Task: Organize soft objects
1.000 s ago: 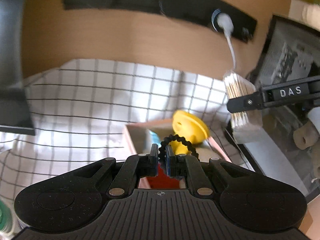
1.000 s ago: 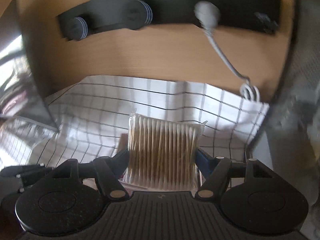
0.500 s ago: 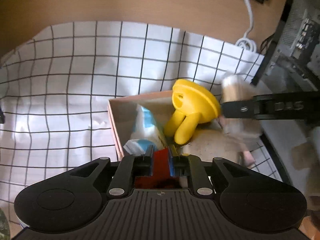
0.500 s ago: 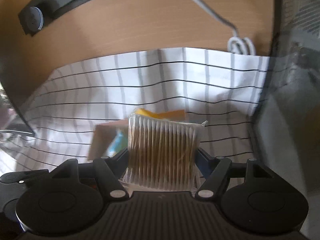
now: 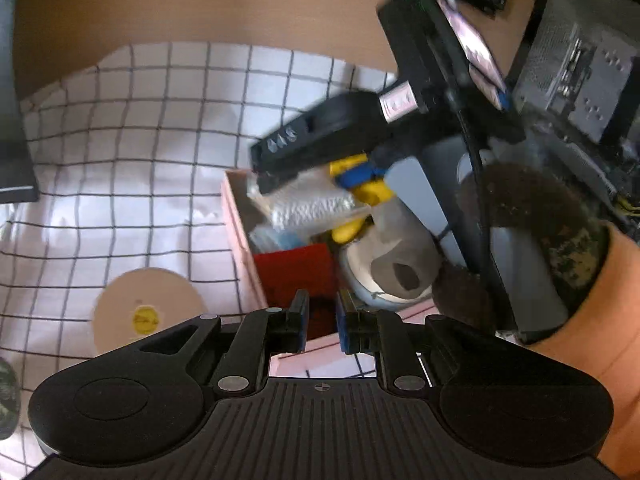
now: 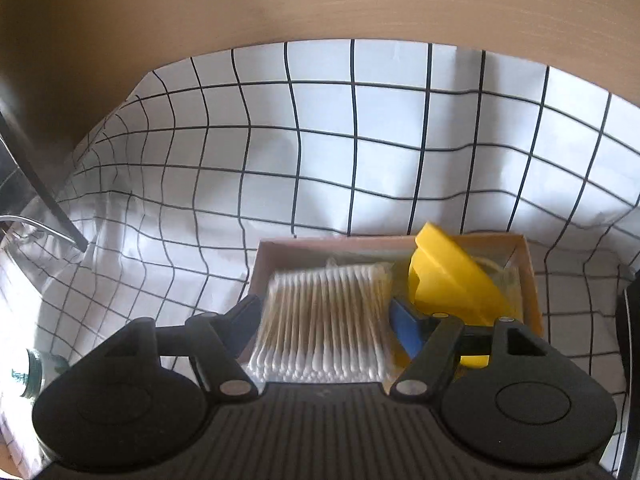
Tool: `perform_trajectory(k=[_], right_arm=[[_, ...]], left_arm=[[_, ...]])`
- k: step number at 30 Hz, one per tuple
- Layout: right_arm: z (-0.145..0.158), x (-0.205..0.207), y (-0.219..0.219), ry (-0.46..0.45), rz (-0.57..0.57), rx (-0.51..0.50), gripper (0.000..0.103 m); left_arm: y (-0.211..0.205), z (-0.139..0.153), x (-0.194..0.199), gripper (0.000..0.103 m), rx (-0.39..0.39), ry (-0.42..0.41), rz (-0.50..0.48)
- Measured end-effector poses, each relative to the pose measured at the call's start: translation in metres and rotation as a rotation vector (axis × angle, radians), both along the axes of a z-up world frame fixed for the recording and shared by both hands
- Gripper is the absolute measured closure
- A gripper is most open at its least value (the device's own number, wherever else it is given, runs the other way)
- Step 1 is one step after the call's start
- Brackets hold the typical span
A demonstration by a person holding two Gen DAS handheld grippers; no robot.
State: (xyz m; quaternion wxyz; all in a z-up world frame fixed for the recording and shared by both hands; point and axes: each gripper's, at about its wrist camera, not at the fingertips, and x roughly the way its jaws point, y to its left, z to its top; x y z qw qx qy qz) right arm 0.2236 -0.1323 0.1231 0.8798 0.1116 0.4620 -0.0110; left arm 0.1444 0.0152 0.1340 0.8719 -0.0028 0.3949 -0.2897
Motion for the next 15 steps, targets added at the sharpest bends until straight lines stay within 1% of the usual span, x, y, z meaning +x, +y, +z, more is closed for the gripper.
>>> perform_trajectory(k=[3, 4, 6, 8, 10, 12, 13, 15], right_arm=[[0.016, -0.024, -0.008, -0.061, -0.035, 0.059, 0.021], [0.023, -0.033, -0.01, -0.087, -0.046, 0.065, 0.021], [0.035, -0.057, -0.01, -0.134, -0.072, 0.048, 0.02], [0.043, -0.083, -0.008, -0.166, -0.088, 0.003, 0.02], [0.042, -0.111, 0.0, -0.201, -0.103, -0.069, 0.02], [0.033, -0.144, 0.012, -0.225, -0.109, -0.148, 0.019], [0.03, -0.156, 0.016, -0.227, -0.111, -0.178, 0.019], [0.013, -0.187, 0.025, -0.208, -0.1, -0.236, 0.017]], left_arm=[[0.016, 0.003, -0.007, 0.087, -0.049, 0.004, 0.014], [0.019, 0.003, -0.01, 0.087, -0.052, 0.002, 0.019], [0.026, 0.005, -0.02, 0.087, -0.06, -0.016, 0.019], [0.034, 0.004, -0.032, 0.087, -0.062, -0.05, 0.002], [0.037, -0.002, -0.041, 0.087, -0.03, -0.08, -0.009], [0.041, -0.017, -0.051, 0.087, 0.034, -0.096, 0.006], [0.043, -0.024, -0.055, 0.087, 0.065, -0.095, 0.018], [0.047, -0.043, -0.062, 0.087, 0.115, -0.074, 0.036]])
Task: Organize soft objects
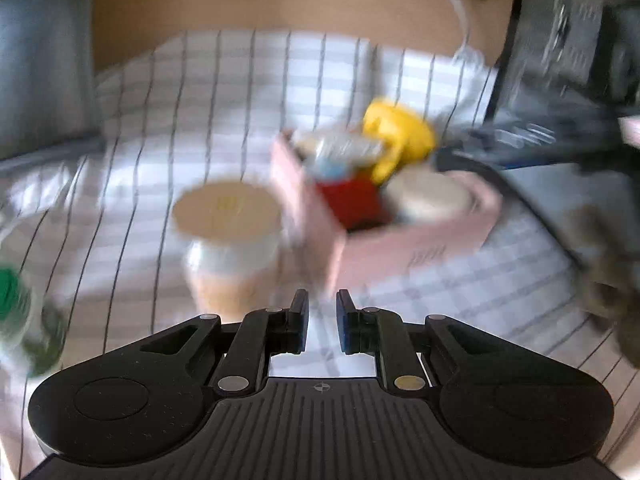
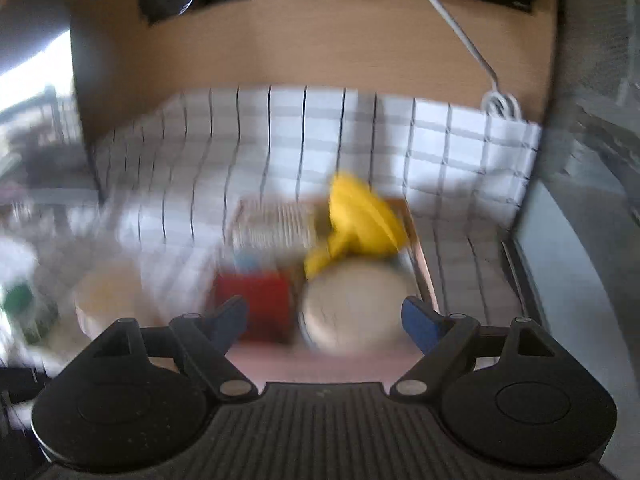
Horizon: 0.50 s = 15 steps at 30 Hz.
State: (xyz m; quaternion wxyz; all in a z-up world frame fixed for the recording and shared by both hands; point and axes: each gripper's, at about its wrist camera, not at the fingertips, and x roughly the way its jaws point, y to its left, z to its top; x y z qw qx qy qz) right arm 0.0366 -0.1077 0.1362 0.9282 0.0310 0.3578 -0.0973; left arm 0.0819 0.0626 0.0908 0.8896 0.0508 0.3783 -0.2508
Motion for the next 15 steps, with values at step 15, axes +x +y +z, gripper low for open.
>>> perform_trajectory(k=[15], right_arm=[[-0.096, -0.051, -0.025, 0.174, 0.156, 0.0, 0.0]], left_arm=[[-0.036, -0.061, -0.062, 0.081, 0.014, -0.083, 0.202]])
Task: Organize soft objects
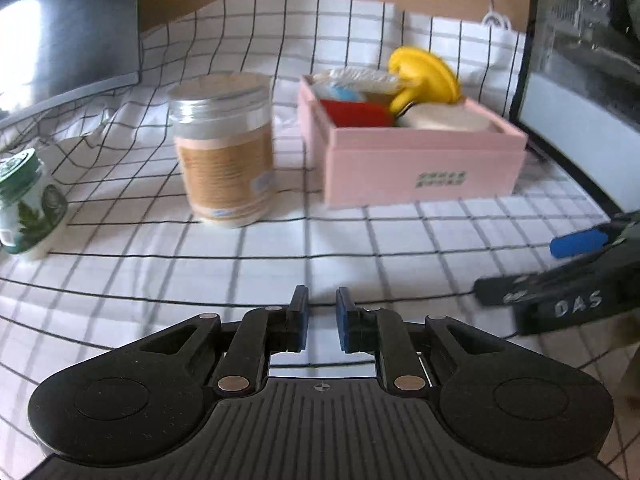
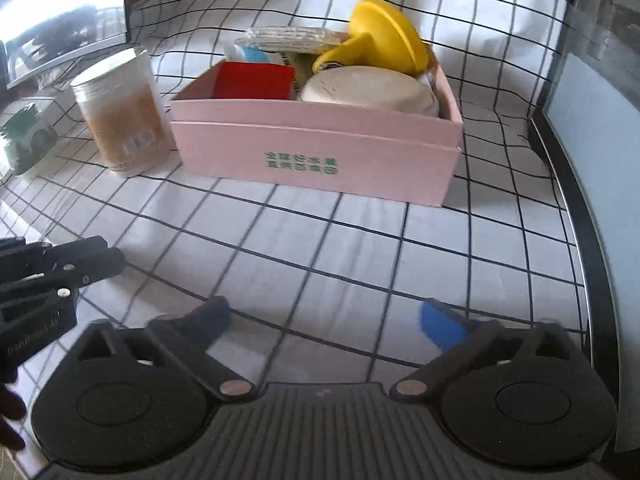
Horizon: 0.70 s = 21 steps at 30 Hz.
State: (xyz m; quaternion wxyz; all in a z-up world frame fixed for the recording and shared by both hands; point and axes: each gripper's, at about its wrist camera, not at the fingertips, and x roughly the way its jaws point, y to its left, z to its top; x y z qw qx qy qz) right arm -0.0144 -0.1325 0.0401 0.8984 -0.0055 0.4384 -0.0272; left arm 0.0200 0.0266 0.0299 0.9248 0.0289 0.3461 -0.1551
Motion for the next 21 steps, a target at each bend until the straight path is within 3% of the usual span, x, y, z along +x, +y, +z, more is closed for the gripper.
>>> perform_trajectory(k=[1, 3, 14, 21], right_arm=[[-0.001, -0.001, -0.001, -0.013, 0.005, -0.005, 0.0], [-0.003, -0.003, -0.007, -0.041, 0.026, -0.006, 0.0], [-0.007, -0.002, -0.024, -0.139, 0.027, -0.009, 0.0], [-0.011, -0.003, -0.022, -0.187, 0.032, -0.012, 0.0]], left_arm=[[-0.004, -0.002, -0.003, 0.069, -0.009, -0.014, 0.006], [-0.015, -0.004, -0.009, 0.059, 0.006, -0.04, -0.008], [-0.038, -0.005, -0.014, 0.059, -0.004, -0.056, 0.182], [-0.043, -0.005, -0.013, 0.059, 0.014, -0.058, 0.208]])
